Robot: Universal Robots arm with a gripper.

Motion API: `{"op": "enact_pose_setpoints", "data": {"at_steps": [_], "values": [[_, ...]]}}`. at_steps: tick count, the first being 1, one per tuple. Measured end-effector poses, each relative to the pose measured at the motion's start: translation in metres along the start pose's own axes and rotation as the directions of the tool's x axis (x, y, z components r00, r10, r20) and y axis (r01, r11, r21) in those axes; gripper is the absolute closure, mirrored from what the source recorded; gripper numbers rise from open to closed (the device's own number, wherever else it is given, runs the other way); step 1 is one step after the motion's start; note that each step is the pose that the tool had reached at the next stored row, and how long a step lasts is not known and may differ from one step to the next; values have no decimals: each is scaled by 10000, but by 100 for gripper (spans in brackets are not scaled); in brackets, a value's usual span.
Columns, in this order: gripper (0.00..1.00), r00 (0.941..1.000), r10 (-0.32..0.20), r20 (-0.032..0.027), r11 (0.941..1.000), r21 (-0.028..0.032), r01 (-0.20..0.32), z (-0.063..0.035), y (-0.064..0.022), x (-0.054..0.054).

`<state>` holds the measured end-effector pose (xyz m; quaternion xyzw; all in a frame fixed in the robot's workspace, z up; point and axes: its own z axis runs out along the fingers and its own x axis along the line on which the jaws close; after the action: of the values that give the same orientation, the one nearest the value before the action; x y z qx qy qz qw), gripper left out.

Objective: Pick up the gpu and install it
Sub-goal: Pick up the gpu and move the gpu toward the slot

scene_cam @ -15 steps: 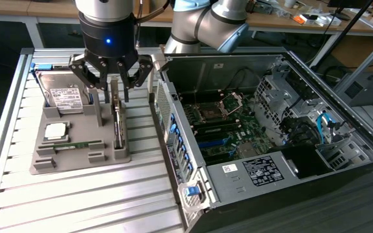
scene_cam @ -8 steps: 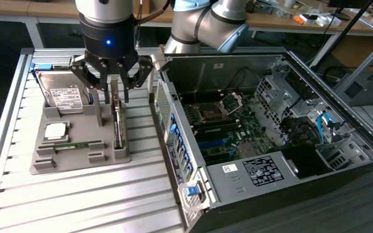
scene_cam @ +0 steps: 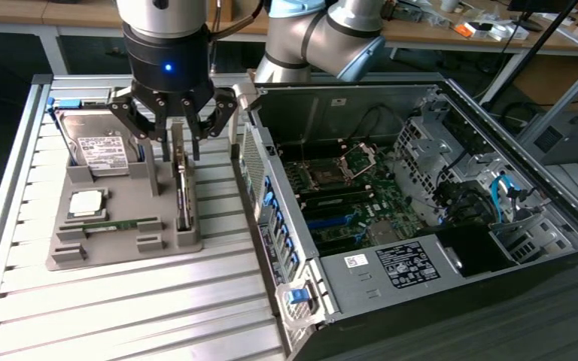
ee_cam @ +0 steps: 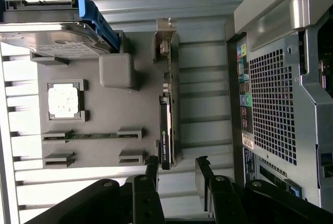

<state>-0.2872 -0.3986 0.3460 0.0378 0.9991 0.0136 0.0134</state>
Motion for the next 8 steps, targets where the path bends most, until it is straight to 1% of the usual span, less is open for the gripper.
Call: {"op": "enact_pose_setpoints", "data": {"at_steps": [8], "values": [[58, 10000, 0, 0, 10000, 0, 0, 25, -1, 1]]}}
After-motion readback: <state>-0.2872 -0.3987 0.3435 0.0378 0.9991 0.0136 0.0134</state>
